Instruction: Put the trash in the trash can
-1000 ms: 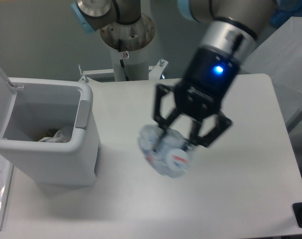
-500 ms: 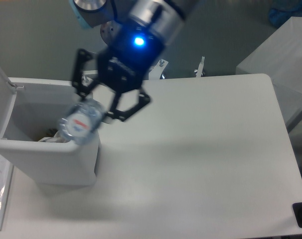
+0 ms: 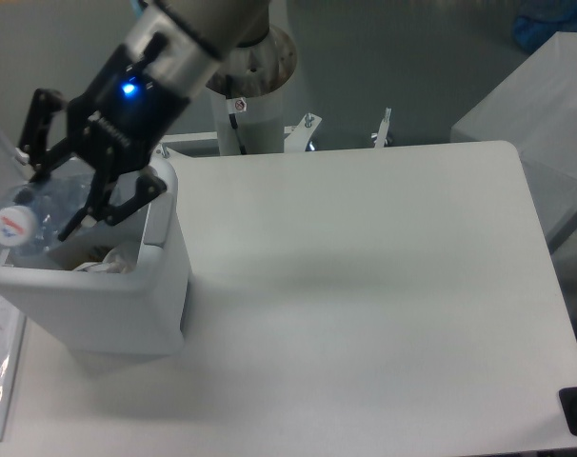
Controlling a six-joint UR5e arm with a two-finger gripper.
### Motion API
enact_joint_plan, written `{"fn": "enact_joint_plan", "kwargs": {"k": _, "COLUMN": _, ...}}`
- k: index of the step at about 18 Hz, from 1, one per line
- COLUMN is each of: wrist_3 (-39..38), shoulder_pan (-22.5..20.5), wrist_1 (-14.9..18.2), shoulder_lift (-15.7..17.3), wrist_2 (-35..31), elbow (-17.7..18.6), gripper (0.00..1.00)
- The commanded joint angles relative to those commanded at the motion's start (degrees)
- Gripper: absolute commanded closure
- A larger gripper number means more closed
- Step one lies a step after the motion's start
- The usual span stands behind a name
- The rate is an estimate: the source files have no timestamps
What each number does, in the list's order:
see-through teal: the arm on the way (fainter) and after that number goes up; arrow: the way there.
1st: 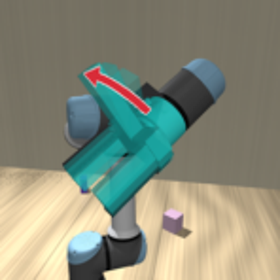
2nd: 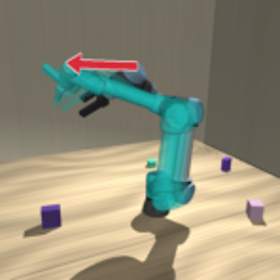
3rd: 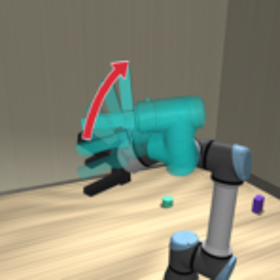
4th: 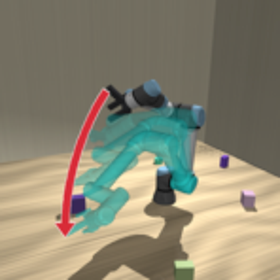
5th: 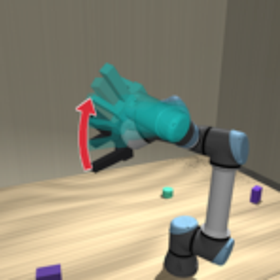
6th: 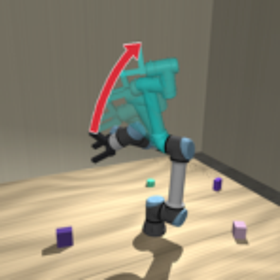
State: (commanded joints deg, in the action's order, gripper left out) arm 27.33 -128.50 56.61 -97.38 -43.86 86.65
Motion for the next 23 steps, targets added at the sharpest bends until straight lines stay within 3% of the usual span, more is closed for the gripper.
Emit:
{"fn": "enact_joint_plan", "kwargs": {"k": 1, "wrist_3": 0.09, "shoulder_pan": 0.0, "wrist_1": -1.75, "shoulder_lift": 0.0, "wrist_2": -0.09, "elbow": 0.97, "gripper": 0.18}}
{"fn": "enact_joint_plan", "kwargs": {"k": 3, "wrist_3": 0.35, "shoulder_pan": 0.0, "wrist_1": -4.22, "shoulder_lift": 0.09, "wrist_2": -0.88, "elbow": 2.64, "gripper": 0.08}}
{"fn": "enact_joint_plan", "kwargs": {"k": 5, "wrist_3": 0.35, "shoulder_pan": 0.0, "wrist_1": -4.41, "shoulder_lift": 0.09, "wrist_2": -1.67, "elbow": 3.17, "gripper": 0.01}}
{"fn": "enact_joint_plan", "kwargs": {"k": 12, "wrist_3": 1.5, "shoulder_pan": -0.78, "wrist_1": -4.41, "shoulder_lift": -0.62, "wrist_2": -2.64, "elbow": 2.3, "gripper": 0.0}}
{"fn": "enact_joint_plan", "kwargs": {"k": 18, "wrist_3": 4.57, "shoulder_pan": -11.32, "wrist_1": -4.41, "shoulder_lift": -2.1, "wrist_2": -8.34, "elbow": 2.21, "gripper": 0.0}}
{"fn": "enact_joint_plan", "kwargs": {"k": 23, "wrist_3": 8.78, "shoulder_pan": -21.43, "wrist_1": -4.41, "shoulder_lift": -6.41, "wrist_2": -8.53, "elbow": 2.21, "gripper": 0.0}}
